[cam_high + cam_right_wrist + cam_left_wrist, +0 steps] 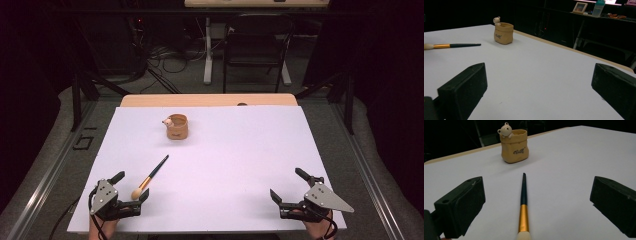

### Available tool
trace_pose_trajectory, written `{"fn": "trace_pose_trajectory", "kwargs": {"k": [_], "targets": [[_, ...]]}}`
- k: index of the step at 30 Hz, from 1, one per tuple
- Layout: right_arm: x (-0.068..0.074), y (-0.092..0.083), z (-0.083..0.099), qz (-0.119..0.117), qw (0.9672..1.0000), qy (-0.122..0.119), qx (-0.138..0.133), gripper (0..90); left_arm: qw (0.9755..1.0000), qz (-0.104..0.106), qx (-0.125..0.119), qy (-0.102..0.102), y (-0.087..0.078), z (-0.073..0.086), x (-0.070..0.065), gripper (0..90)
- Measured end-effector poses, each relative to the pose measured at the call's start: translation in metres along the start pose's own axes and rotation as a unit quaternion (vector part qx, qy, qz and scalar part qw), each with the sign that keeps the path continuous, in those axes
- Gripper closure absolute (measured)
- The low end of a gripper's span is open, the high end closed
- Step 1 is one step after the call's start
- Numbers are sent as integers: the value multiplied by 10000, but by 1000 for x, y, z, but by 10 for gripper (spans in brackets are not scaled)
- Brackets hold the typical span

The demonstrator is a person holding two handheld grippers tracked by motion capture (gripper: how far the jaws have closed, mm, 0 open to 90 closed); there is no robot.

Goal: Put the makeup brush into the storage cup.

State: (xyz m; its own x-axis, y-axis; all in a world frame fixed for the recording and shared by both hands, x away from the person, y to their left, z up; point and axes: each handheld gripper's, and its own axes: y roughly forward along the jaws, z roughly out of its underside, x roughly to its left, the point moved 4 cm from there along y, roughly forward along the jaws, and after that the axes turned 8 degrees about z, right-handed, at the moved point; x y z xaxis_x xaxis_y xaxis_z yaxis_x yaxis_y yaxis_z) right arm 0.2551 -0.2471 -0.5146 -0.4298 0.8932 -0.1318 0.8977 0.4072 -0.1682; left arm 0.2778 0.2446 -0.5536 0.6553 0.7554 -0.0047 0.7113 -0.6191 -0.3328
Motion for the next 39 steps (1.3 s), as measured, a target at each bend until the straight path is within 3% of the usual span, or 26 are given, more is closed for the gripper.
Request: {"fn": "trace_pose_trajectory", "kwargs": {"k": [9,24,35,39], "targets": [[0,0,0,9,10000,9,-1,0,9998,-32,144,-106,6,-2,6,1],[0,0,0,-2,10000,-6,3,0,9987,-78,503,-91,17,-11,17,14],[-2,0,1,-2,10000,-13,23,0,9959,-18,875,-234,23,-19,26,2],[-2,0,1,1,10000,-24,20,0,9934,66,1104,-319,25,-20,30,2]]}}
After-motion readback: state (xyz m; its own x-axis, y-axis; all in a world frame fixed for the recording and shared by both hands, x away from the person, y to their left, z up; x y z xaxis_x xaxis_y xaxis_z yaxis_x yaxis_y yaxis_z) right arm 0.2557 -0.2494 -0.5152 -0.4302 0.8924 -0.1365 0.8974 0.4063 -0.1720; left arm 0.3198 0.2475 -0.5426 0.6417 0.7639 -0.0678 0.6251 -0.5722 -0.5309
